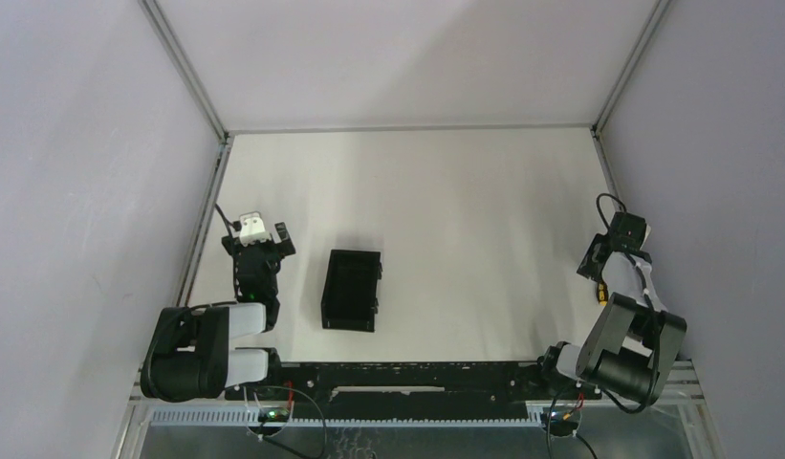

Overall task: Put the screwdriver in the bin
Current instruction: Pick up the screwdriver from the center of the board.

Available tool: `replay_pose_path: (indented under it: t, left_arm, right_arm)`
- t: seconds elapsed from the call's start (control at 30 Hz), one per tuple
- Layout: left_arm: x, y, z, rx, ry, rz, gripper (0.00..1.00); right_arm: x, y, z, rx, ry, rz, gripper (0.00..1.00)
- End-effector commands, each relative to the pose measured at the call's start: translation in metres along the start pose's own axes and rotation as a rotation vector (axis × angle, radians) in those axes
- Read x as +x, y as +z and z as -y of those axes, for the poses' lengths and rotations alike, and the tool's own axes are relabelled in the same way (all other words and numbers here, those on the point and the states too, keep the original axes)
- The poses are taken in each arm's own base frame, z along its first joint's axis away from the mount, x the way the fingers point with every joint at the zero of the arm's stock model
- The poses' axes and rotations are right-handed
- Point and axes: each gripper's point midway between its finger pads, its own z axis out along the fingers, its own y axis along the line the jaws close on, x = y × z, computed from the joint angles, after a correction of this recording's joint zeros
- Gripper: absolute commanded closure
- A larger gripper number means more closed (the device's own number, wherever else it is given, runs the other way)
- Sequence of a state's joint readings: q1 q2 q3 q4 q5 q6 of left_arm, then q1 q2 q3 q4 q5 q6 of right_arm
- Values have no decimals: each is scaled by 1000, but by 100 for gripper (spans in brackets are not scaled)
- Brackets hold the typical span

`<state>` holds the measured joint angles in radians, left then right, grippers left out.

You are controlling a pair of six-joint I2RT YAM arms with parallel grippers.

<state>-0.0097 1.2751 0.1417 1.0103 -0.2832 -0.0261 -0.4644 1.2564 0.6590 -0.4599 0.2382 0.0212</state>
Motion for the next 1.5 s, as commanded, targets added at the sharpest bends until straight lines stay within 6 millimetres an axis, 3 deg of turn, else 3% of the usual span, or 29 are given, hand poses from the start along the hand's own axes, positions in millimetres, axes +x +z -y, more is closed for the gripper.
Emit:
replay_pose_path:
  t: [0.0,0.37,0.6,0.87,0.97,1.13,1.47]
  left_arm:
    - [-38,10,1,-3,-18,106,2]
    - [-38,10,1,-2,-18,105,2]
    - [-38,10,1,-2,-18,105,2]
    - [-38,10,1,-3,-18,106,2]
    - [-38,10,1,-3,-18,105,2]
    - [-38,10,1,-2,-18,105,2]
    - [-38,10,1,-2,-18,107,2]
  right_arm:
    - [-30,3,1,2,25,44,27]
    - [-22,21,-4,-19,9,-66,45]
    - [-16,29,-5,-27,1,-122,61]
    - [-8,40,-10,-46,-14,-199,71]
    - [-6,43,-12,-57,-16,-219,79]
    - [-9,39,-13,-64,-11,-202,93]
    - [-40,11,-16,-108,41,-71,100]
